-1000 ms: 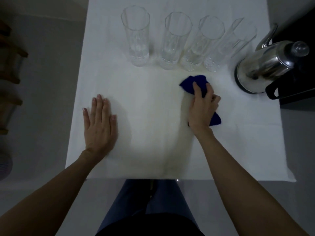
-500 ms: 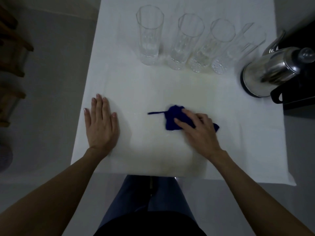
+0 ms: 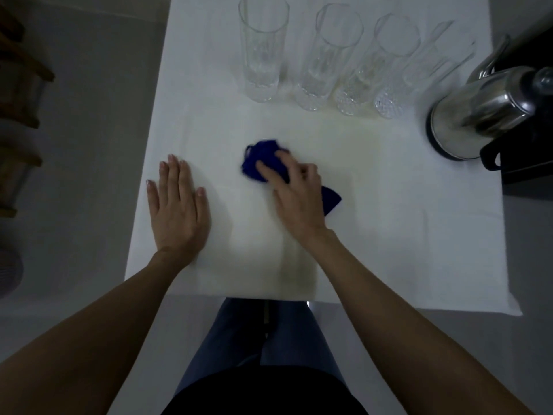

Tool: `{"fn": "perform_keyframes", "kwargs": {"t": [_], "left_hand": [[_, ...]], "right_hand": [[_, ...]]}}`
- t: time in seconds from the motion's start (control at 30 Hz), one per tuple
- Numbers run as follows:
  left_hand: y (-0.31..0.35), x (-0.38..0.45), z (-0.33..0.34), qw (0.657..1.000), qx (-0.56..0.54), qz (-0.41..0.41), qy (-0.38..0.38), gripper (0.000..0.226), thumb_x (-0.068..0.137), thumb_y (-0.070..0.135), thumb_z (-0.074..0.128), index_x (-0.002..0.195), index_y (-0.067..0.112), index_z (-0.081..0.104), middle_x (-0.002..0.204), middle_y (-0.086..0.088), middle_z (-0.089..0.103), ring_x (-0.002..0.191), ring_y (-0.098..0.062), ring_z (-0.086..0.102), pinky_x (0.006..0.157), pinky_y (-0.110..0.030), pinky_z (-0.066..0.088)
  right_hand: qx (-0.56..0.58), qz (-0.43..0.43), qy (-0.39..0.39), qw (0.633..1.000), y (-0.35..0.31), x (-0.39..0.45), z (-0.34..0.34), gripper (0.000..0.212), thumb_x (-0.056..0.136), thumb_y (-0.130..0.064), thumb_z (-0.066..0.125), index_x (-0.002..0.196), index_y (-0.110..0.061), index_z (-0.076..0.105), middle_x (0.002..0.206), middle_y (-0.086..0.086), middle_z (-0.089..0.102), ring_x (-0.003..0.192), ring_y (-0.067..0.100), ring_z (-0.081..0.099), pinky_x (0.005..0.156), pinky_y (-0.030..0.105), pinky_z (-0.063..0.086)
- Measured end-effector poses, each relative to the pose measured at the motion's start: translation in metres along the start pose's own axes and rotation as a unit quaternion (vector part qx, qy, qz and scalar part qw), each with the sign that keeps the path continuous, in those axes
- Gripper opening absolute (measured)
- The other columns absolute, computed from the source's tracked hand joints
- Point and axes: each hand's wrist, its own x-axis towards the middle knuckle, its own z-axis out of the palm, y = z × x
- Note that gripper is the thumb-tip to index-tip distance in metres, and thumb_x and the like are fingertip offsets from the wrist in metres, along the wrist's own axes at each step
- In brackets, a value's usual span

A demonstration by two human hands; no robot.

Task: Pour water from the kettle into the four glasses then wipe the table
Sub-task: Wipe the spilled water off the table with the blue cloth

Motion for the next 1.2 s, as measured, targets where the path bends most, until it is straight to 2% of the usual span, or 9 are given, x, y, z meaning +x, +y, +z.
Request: {"fn": "perform_keyframes", "kwargs": {"t": [0.13,0.23,0.4,0.53,0.63,0.8,0.9,1.0,1.2], "left_hand": [[0.0,0.0,-0.001,1.0,0.0,-0.002,0.001,0.058,0.103,0.034,0.019,0.154,0.009,0.009,0.163,-0.007,0.006,0.151,-0.019,-0.001,0.122,-0.046,0.002],[0.0,-0.001,-0.001,1.0,0.0,0.0,0.004,0.058,0.102,0.034,0.018,0.154,0.008,0.01,0.163,-0.007,0.008,0.151,-0.019,0.001,0.122,-0.047,0.002],[-0.001,0.001,-0.001,1.0,-0.001,0.001,0.003,0.059,0.102,0.035,0.018,0.154,0.008,0.011,0.163,-0.008,0.008,0.151,-0.02,0.002,0.122,-0.048,0.004],[0.0,0.0,-0.002,1.0,-0.014,-0.001,0.005,0.059,0.102,0.034,0.018,0.154,0.006,0.013,0.163,-0.009,0.01,0.151,-0.02,0.003,0.122,-0.048,0.004],[-0.005,-0.002,-0.007,0.999,-0.036,0.007,0.006,0.058,0.102,0.033,0.019,0.154,0.007,0.014,0.163,-0.008,0.01,0.151,-0.019,0.003,0.122,-0.048,0.005],[-0.018,-0.011,-0.01,0.999,-0.005,-0.033,0.003,0.059,0.102,0.035,0.015,0.154,0.007,0.012,0.163,-0.008,0.007,0.151,-0.021,0.002,0.122,-0.049,0.004],[-0.02,-0.011,-0.008,0.999,0.0,-0.032,-0.008,0.06,0.102,0.037,0.014,0.154,0.009,0.007,0.164,-0.006,0.002,0.151,-0.02,-0.001,0.122,-0.047,0.003],[-0.021,-0.012,-0.009,0.999,-0.012,-0.032,-0.009,0.058,0.103,0.036,0.015,0.155,0.01,0.006,0.164,-0.005,0.002,0.151,-0.018,-0.002,0.123,-0.045,0.003],[-0.02,-0.011,-0.007,0.999,-0.01,-0.035,0.006,0.059,0.102,0.035,0.018,0.154,0.008,0.012,0.163,-0.006,0.008,0.151,-0.018,0.002,0.123,-0.039,0.0]], "right_hand": [[-0.003,-0.198,-0.042,0.979,0.024,-0.051,-0.01,0.044,0.087,-0.001,0.06,0.124,-0.021,0.071,0.136,0.014,0.061,0.097,0.035,0.048,0.072,0.046,0.049],[-0.036,-0.189,-0.054,0.98,0.068,-0.075,-0.034,0.048,0.088,-0.002,0.052,0.128,-0.025,0.066,0.139,0.013,0.059,0.103,0.035,0.047,0.076,0.048,0.049],[-0.109,0.104,0.05,0.987,0.122,-0.087,-0.064,0.048,0.088,-0.002,0.052,0.132,-0.019,0.062,0.143,0.017,0.053,0.093,0.041,0.05,0.075,0.049,0.045],[-0.095,0.386,0.134,0.908,0.092,-0.039,-0.044,0.049,0.094,-0.004,0.048,0.139,-0.02,0.056,0.148,0.017,0.045,0.107,0.045,0.047,0.086,0.051,0.039],[-0.096,0.501,0.139,0.849,0.059,0.01,-0.021,0.055,0.093,-0.004,0.048,0.146,-0.022,0.046,0.153,0.018,0.035,0.115,0.045,0.043,0.089,0.05,0.037],[-0.043,0.385,0.068,0.919,-0.019,0.056,0.008,0.063,0.086,-0.004,0.057,0.145,-0.021,0.047,0.152,0.019,0.037,0.113,0.043,0.044,0.087,0.046,0.037],[-0.005,0.127,0.013,0.992,-0.042,0.053,0.012,0.063,0.076,0.006,0.067,0.135,-0.016,0.06,0.139,0.023,0.052,0.095,0.043,0.051,0.076,0.047,0.044],[0.006,-0.087,-0.058,0.994,-0.015,0.037,0.001,0.057,0.086,0.005,0.051,0.137,-0.019,0.06,0.14,0.02,0.052,0.101,0.041,0.048,0.083,0.048,0.044],[-0.018,0.156,0.039,0.987,-0.004,0.063,0.006,0.06,0.085,0.011,0.058,0.14,-0.012,0.056,0.136,0.027,0.051,0.098,0.045,0.051,0.08,0.051,0.048]]}}
